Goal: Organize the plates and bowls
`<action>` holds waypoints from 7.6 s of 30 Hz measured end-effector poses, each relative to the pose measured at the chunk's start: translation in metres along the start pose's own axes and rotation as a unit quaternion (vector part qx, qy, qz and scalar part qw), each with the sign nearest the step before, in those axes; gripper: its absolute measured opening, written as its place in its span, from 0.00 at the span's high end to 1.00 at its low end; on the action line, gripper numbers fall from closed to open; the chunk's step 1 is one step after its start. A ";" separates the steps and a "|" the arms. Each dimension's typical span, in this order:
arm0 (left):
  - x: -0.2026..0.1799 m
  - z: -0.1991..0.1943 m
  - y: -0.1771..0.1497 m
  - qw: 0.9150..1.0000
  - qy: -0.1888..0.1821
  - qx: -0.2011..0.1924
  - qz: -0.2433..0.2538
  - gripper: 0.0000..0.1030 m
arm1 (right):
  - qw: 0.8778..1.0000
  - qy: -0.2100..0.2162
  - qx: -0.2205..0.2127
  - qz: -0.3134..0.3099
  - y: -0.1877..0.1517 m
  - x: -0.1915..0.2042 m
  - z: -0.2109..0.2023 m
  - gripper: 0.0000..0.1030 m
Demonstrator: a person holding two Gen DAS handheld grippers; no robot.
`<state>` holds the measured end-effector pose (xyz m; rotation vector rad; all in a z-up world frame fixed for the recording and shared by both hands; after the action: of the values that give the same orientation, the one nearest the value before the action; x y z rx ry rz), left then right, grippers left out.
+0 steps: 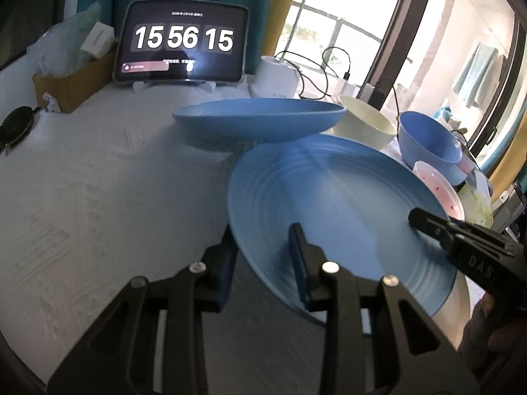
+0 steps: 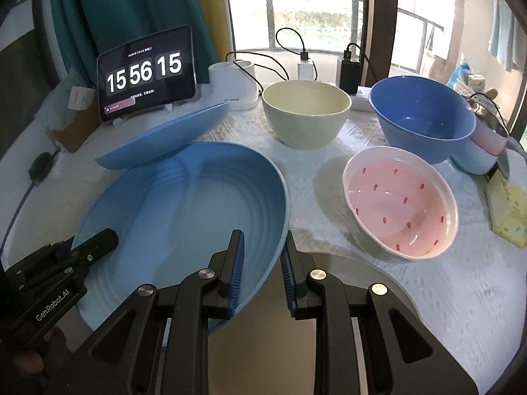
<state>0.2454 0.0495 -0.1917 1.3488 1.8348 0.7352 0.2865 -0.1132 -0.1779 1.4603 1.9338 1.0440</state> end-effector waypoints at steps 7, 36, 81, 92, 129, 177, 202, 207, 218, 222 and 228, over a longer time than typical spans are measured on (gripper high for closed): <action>-0.008 -0.011 -0.002 1.000 -0.005 -0.006 0.007 0.69 | 1.000 -0.004 -0.010 0.005 -0.005 -0.004 -0.015 0.77; -0.042 -0.051 -0.010 0.998 -0.024 -0.028 0.042 0.69 | 0.998 -0.010 -0.046 0.035 -0.021 -0.026 -0.067 0.77; -0.111 -0.055 -0.066 0.991 -0.044 0.024 0.125 0.68 | 0.993 -0.036 -0.044 0.100 -0.090 -0.092 -0.097 0.77; -0.111 -0.042 -0.079 0.988 -0.024 0.060 0.138 0.67 | 0.994 -0.027 -0.041 0.098 -0.091 -0.100 -0.092 0.77; -0.090 -0.025 -0.070 0.990 0.006 0.069 0.120 0.66 | 0.996 -0.031 -0.013 0.083 -0.095 -0.097 -0.070 0.66; -0.018 -0.028 0.001 0.998 0.023 -0.022 0.055 0.66 | 0.999 -0.029 -0.038 0.009 -0.017 -0.034 -0.044 0.55; 0.043 -0.011 0.041 0.997 0.049 -0.052 0.029 0.56 | 0.999 0.001 -0.030 -0.029 0.022 0.024 0.003 0.55; 0.051 -0.010 0.051 0.996 0.055 -0.062 0.025 0.56 | 0.999 0.001 -0.029 -0.033 0.028 0.029 0.011 0.55; 0.064 0.002 0.065 0.996 0.059 -0.063 0.023 0.55 | 0.999 -0.003 -0.029 -0.036 0.043 0.036 0.029 0.55; 0.065 0.008 0.068 0.996 0.056 -0.062 0.020 0.55 | 0.999 -0.003 -0.027 -0.037 0.045 0.040 0.035 0.55; 0.065 0.021 0.070 0.997 0.052 -0.056 0.014 0.55 | 0.999 0.001 -0.017 -0.039 0.045 0.045 0.046 0.55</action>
<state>0.2887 0.1323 -0.1631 1.2874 1.8293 0.9236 0.3335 -0.0516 -0.1655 1.3542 1.9478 1.0388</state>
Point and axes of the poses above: each gripper's, at about its wrist camera, not at the fingertips, and z roughly the way its jaws point, x to its left, y to its top, the point moved 8 cm from there along z, roughly the way its jaws point, and after that the axes turned 11 degrees about -x, right-handed, at the moved point
